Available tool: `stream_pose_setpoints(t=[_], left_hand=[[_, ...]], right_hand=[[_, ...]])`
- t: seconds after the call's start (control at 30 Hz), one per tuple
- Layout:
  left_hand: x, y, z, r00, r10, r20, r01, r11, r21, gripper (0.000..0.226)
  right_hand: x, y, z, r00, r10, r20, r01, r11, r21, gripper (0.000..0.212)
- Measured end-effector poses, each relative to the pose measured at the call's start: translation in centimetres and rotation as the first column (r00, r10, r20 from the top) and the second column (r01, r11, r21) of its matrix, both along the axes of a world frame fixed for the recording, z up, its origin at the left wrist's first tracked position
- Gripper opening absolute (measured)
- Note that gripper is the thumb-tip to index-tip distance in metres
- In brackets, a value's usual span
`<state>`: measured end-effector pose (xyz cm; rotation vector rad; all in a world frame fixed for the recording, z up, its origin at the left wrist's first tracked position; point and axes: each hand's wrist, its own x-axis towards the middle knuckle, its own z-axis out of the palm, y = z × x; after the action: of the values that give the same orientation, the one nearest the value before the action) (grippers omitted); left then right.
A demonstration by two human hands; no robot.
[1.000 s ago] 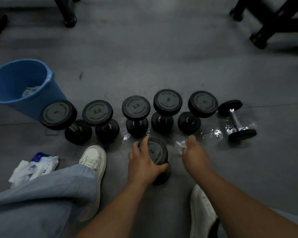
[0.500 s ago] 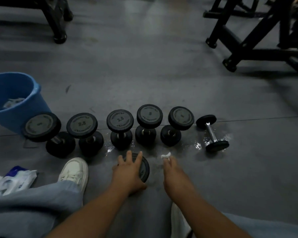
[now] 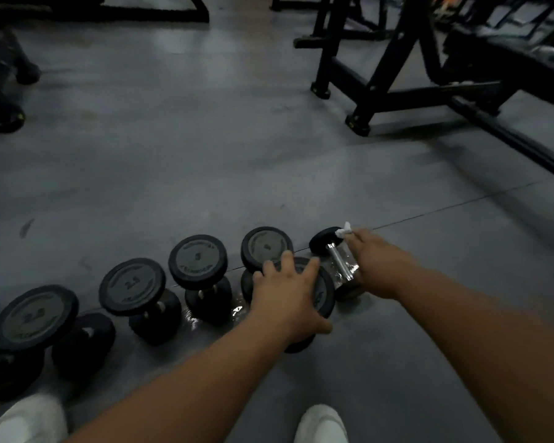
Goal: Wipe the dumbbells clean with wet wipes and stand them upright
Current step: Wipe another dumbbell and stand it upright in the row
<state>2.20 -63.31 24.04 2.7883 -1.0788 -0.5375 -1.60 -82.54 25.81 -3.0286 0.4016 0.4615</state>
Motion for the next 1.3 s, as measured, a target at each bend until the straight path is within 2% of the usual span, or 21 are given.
stream_pose_setpoints(t=[0.17,0.37,0.63,0.67,0.7,0.77,0.8,0.83,0.87,0.9,0.93,0.97,1.03,1.1,1.17,1.3], left_hand=[[3.8,-7.4,-2.0,0.996,-0.087,0.023,0.087,0.996,0.013,0.114],[9.0,-12.4,-5.9,0.997,-0.063,0.045,0.063,0.998,-0.007,0.110],[11.6,-14.6,-10.8,0.997,-0.057,0.047,0.053,0.995,0.091,0.110],[11.3,-14.9,-10.6,0.991,-0.088,0.102,0.083,0.995,0.054,0.106],[10.6,-15.2,-10.6,0.975,-0.144,0.167,0.154,0.987,-0.045,0.098],[8.1,-15.9,-11.0,0.933,-0.253,0.257,0.324,0.900,-0.293,0.061],[6.5,-16.0,-11.2,0.935,-0.300,0.189,0.349,0.876,-0.332,0.041],[5.1,-16.1,-11.6,0.951,-0.305,0.047,0.305,0.906,-0.293,0.029],[4.1,-16.3,-12.5,0.966,-0.228,-0.122,0.200,0.958,-0.203,0.027],[3.6,-16.5,-13.8,0.959,-0.116,-0.257,0.101,0.992,-0.071,0.033],[3.5,-16.7,-15.4,0.944,-0.027,-0.329,0.032,0.999,0.012,0.043],[3.8,-16.9,-16.7,0.931,0.018,-0.365,-0.006,0.999,0.033,0.052],[4.3,-17.4,-18.6,0.912,0.025,-0.409,-0.035,0.999,-0.019,0.059],[4.5,-18.0,-19.6,0.911,0.007,-0.412,-0.043,0.996,-0.078,0.047],[4.5,-18.3,-19.8,0.928,0.014,-0.373,-0.054,0.994,-0.098,0.031],[3.6,-16.7,-20.2,0.966,-0.093,-0.241,0.075,0.994,-0.083,0.020]], right_hand=[[1.3,-3.7,-4.4,0.990,-0.071,0.121,0.060,0.994,0.096,0.071],[3.9,-8.3,-9.7,0.966,-0.200,0.165,0.180,0.976,0.125,0.075],[5.7,-11.8,-16.1,0.944,-0.317,0.095,0.296,0.937,0.184,0.051],[6.1,-12.3,-16.6,0.943,-0.325,0.075,0.306,0.932,0.192,0.048],[6.7,-12.8,-17.0,0.943,-0.330,0.049,0.315,0.929,0.195,0.044],[8.0,-13.6,-18.0,0.933,-0.359,-0.012,0.353,0.911,0.212,0.035],[8.7,-13.9,-18.4,0.918,-0.395,-0.039,0.393,0.888,0.240,0.029],[9.3,-14.0,-18.8,0.896,-0.441,-0.062,0.439,0.854,0.278,0.024],[9.9,-14.0,-19.4,0.875,-0.478,-0.081,0.477,0.820,0.317,0.020],[10.5,-14.0,-19.9,0.863,-0.494,-0.103,0.497,0.793,0.352,0.020],[10.9,-13.9,-20.3,0.863,-0.489,-0.130,0.499,0.777,0.383,0.021],[11.3,-13.7,-20.8,0.860,-0.486,-0.154,0.503,0.762,0.408,0.020],[11.8,-13.6,-21.7,0.847,-0.495,-0.193,0.527,0.731,0.434,0.016],[12.2,-13.7,-22.0,0.840,-0.499,-0.215,0.540,0.727,0.425,0.022],[12.5,-13.8,-21.7,0.839,-0.497,-0.222,0.542,0.725,0.425,0.011],[11.5,-13.3,-21.8,0.803,-0.542,-0.248,0.592,0.677,0.437,0.017]])
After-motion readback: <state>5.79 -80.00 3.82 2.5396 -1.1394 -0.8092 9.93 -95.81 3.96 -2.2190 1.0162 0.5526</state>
